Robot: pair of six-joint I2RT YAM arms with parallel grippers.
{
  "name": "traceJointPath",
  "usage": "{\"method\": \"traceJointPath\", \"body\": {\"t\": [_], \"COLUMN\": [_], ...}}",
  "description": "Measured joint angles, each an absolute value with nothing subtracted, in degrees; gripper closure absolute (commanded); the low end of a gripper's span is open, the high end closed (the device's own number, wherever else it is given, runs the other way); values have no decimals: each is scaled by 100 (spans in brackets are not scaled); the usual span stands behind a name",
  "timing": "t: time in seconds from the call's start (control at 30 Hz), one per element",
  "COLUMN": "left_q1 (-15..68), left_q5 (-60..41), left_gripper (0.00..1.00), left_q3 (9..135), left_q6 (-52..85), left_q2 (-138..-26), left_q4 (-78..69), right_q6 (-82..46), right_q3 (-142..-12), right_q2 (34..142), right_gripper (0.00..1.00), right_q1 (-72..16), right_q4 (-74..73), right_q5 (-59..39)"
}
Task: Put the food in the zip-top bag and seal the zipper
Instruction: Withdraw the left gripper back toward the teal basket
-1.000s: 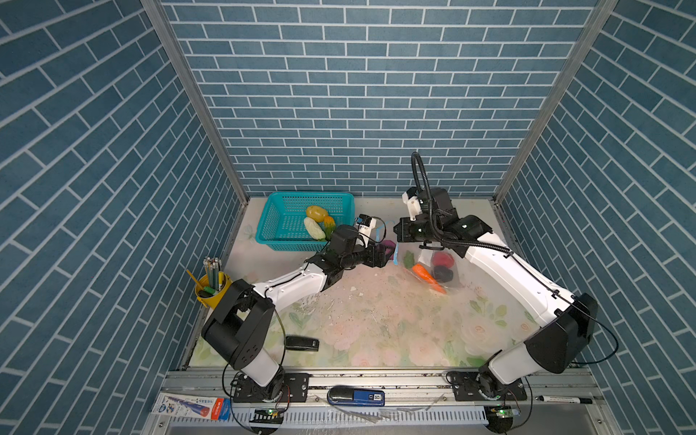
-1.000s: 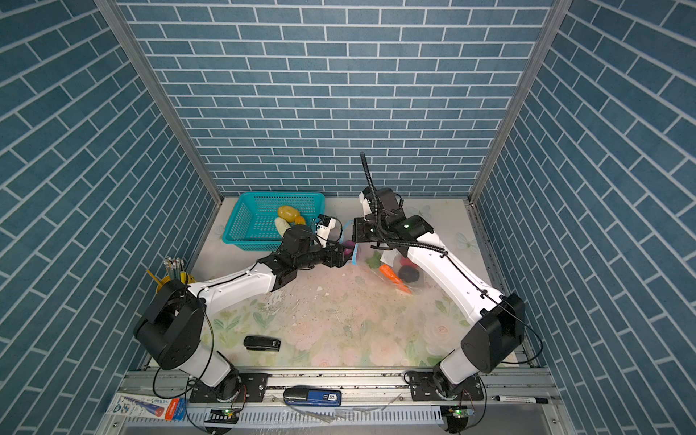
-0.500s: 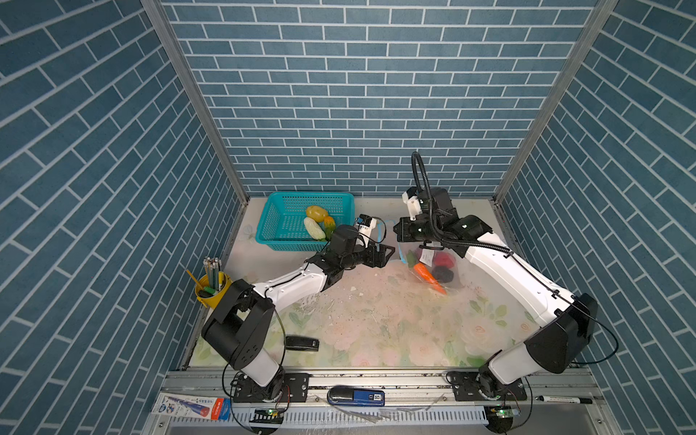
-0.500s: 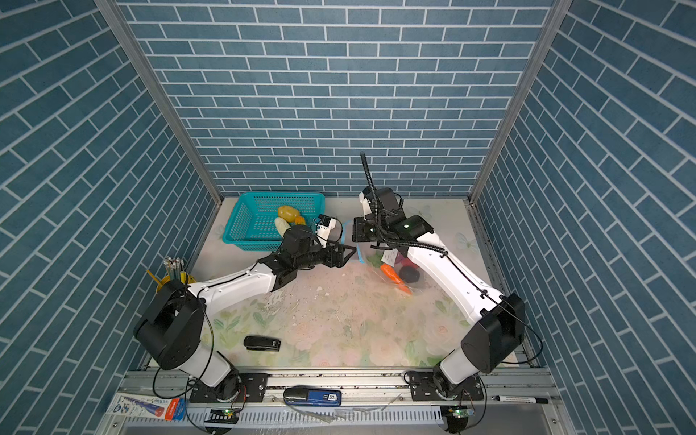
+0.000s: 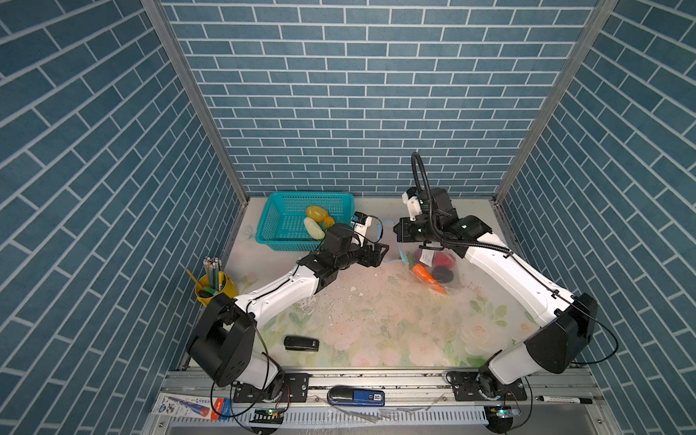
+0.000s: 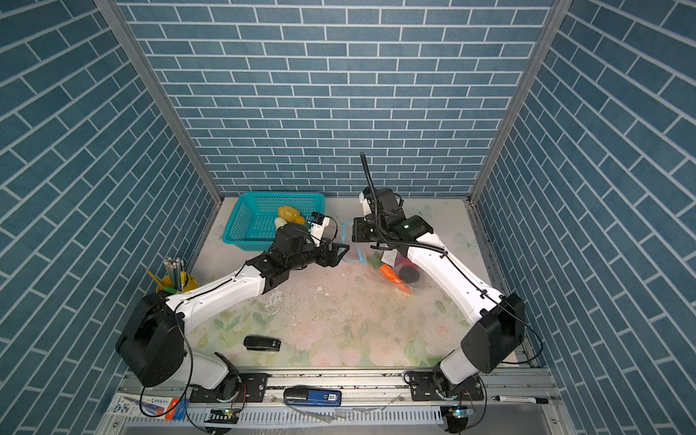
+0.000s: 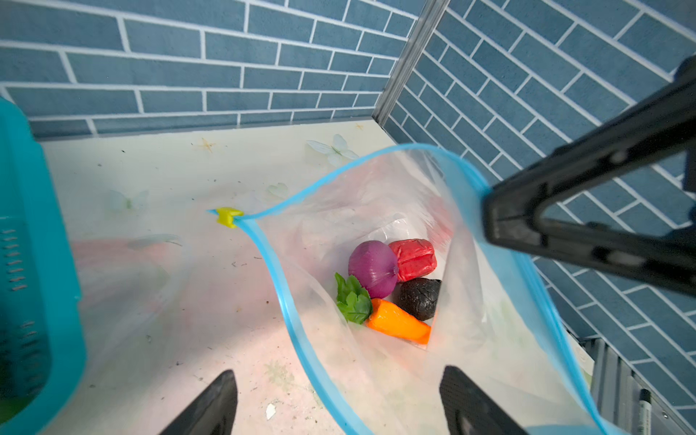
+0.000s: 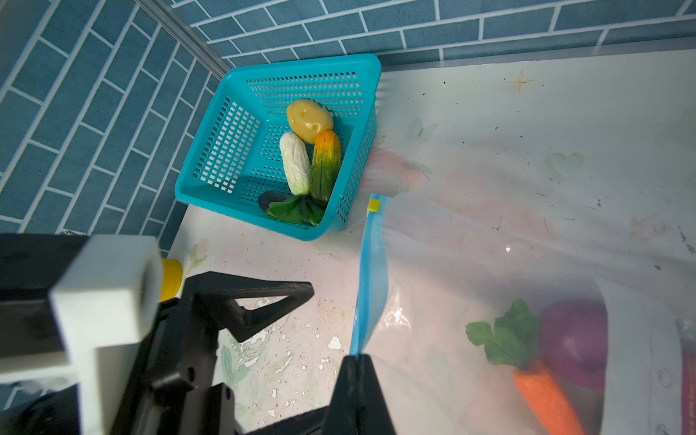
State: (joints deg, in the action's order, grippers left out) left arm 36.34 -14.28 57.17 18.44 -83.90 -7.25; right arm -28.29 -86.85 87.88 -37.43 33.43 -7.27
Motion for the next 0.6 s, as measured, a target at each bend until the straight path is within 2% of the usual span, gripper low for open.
{"method": "traceJointPath", "body": {"t": [0.17,0.37,0.6], "left_q1": [3280,2471,1688], "left_q5": [-1170,-692,-237], "left_gripper": [20,34,34], "left_q3": [6340,6783,7365], "left_q6": [1612,1826,2351], "left_q2": [-8315,-8340,-9041], "left_q4": [239,1103,1868], "right_q6": [-2829,-2834,-2853], "right_q3": [-8604,-8547,-8545], "right_q2": [8739,8678,8678], "right_gripper": [100,100,100], "right_q1": [-3743,-3743,-3743], "right_q4": [3297,3238,3212], "right_q5": [-729,-729,-731]}}
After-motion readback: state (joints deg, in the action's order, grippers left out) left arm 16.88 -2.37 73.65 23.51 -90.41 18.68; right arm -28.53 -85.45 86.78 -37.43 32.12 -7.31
